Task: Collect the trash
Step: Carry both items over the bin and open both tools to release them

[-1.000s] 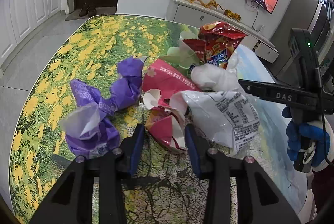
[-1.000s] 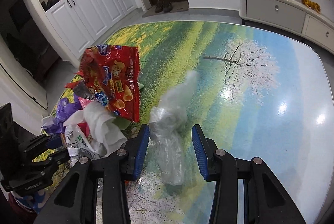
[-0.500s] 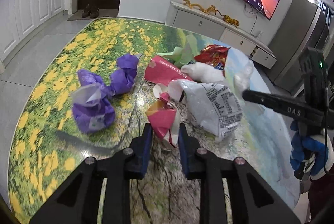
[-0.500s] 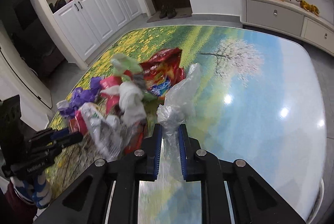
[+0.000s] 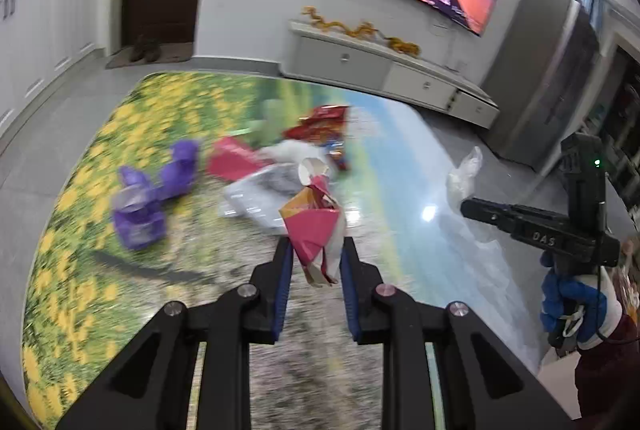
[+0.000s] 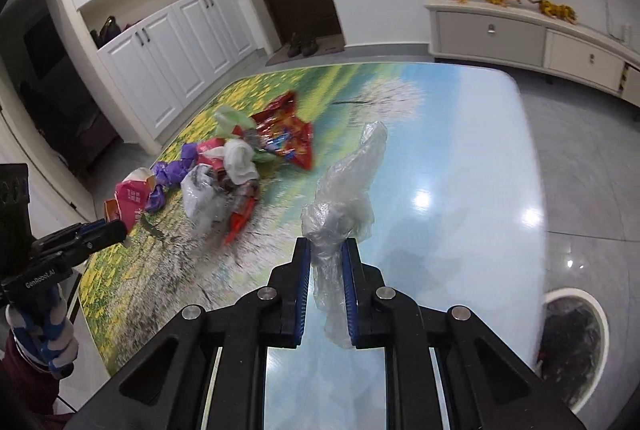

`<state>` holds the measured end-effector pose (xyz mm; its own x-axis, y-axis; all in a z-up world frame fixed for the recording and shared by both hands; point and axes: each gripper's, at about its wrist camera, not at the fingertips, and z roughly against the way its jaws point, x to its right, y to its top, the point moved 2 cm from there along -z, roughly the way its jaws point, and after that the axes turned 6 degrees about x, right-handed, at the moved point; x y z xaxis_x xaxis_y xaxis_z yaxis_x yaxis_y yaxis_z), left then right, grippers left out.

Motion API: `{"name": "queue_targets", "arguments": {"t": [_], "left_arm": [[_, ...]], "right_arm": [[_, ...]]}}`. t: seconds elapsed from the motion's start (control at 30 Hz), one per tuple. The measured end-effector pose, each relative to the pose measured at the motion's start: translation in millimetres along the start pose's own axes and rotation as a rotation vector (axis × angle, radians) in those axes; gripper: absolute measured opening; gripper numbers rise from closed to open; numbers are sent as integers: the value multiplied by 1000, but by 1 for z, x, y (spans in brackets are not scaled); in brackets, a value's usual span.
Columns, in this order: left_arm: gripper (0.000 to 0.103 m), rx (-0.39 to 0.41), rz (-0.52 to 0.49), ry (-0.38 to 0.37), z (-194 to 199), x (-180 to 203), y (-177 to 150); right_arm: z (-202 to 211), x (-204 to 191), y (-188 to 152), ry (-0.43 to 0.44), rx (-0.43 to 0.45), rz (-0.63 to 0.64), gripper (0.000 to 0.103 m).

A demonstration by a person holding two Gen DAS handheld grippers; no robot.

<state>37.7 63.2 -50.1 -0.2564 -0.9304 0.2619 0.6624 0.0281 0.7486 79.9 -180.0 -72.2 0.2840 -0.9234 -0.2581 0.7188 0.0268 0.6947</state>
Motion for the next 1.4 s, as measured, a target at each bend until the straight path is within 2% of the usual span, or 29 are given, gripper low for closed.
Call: {"name": "queue_targets", "arguments": {"t": [0.17, 0.4, 0.6, 0.8, 0.9, 0.97, 1.0, 1.07, 1.13, 1.27, 1.4], "left_arm": [[22, -39, -70, -110, -25, 60, 7], [22, -150, -212, -289, -90, 171, 10], [22, -284, -303, -404, -153, 266, -2], [25, -386, -355, -450, -203, 331, -15], [25, -428, -368, -461, -225, 353, -21], [27, -453, -361, -468, -239, 365, -25], [27, -469, -355, -471, -247, 369, -27], [31, -496, -337, -478, -260, 376, -32], [41, -505, -322, -481, -272, 379, -34], [41, -512, -308, -489, -279, 375, -35], [41, -477, -320, -463, -273, 374, -34]], "right_arm": [[29, 47, -16, -77, 26, -66, 16], [73, 149, -49, -258, 26, -213, 16], [77, 213, -78, -356, -29, -314, 17], [63, 261, -101, -386, -80, -403, 19], [60, 279, -114, -389, -89, -441, 23], [58, 291, -120, -398, -90, -474, 39], [57, 295, -122, -403, -88, -485, 41], [59, 299, -126, -412, -86, -498, 43], [60, 302, -127, -427, -87, -504, 44], [66, 299, -125, -450, -85, -498, 44], [75, 292, -116, -467, -65, -484, 44]]}}
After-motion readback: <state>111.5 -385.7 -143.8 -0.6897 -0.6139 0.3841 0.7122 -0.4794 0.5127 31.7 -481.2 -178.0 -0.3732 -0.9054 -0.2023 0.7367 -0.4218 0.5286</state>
